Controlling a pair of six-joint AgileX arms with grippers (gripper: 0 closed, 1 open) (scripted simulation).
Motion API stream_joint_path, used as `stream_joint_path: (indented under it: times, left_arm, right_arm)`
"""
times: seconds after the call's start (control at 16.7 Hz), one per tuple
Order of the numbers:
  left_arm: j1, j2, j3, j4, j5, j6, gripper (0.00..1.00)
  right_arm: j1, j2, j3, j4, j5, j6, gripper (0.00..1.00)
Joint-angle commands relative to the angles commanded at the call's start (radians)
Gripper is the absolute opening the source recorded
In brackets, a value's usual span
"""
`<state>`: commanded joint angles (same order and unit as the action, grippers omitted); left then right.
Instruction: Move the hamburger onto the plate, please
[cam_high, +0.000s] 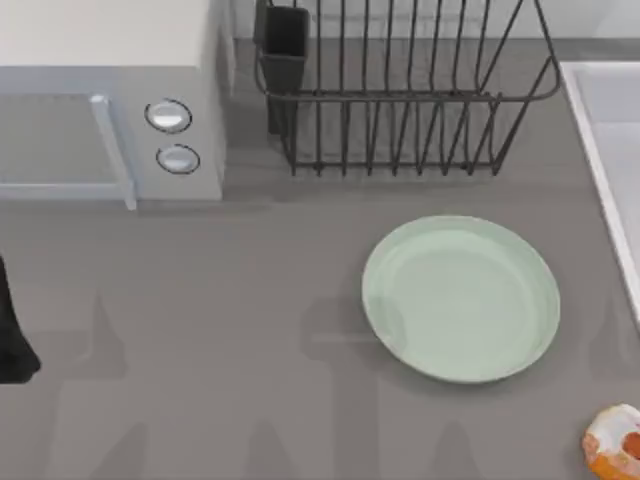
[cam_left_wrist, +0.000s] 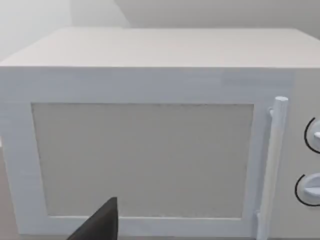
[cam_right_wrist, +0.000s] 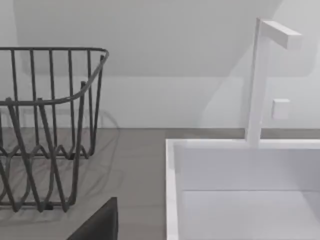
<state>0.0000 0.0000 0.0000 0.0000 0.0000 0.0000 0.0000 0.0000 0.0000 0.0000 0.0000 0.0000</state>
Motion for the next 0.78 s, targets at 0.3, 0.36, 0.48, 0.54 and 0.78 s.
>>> stream_joint_path:
  times: [0.3,0.36,0.48,0.54,0.78]
  left_arm:
    - [0.000,0.000,0.000,0.000,0.000,0.000,1.00]
    - [0.000,0.000,0.000,0.000,0.000,0.000,1.00]
    - [0.000,0.000,0.000,0.000,0.000,0.000,1.00]
    - [0.000,0.000,0.000,0.000,0.000,0.000,1.00]
    - [0.000,0.000,0.000,0.000,0.000,0.000,1.00]
  right_arm:
    - [0.026,0.067,0.056,-0.061,0.001,-0.025,1.00]
    - [0.041,0.110,0.089,-0.098,0.000,-0.039,1.00]
    - [0.081,0.229,0.168,-0.196,-0.001,-0.074,1.00]
    - [0.103,0.304,0.212,-0.253,-0.001,-0.093,1.00]
    - [0.200,0.685,0.396,-0.511,-0.006,-0.176,1.00]
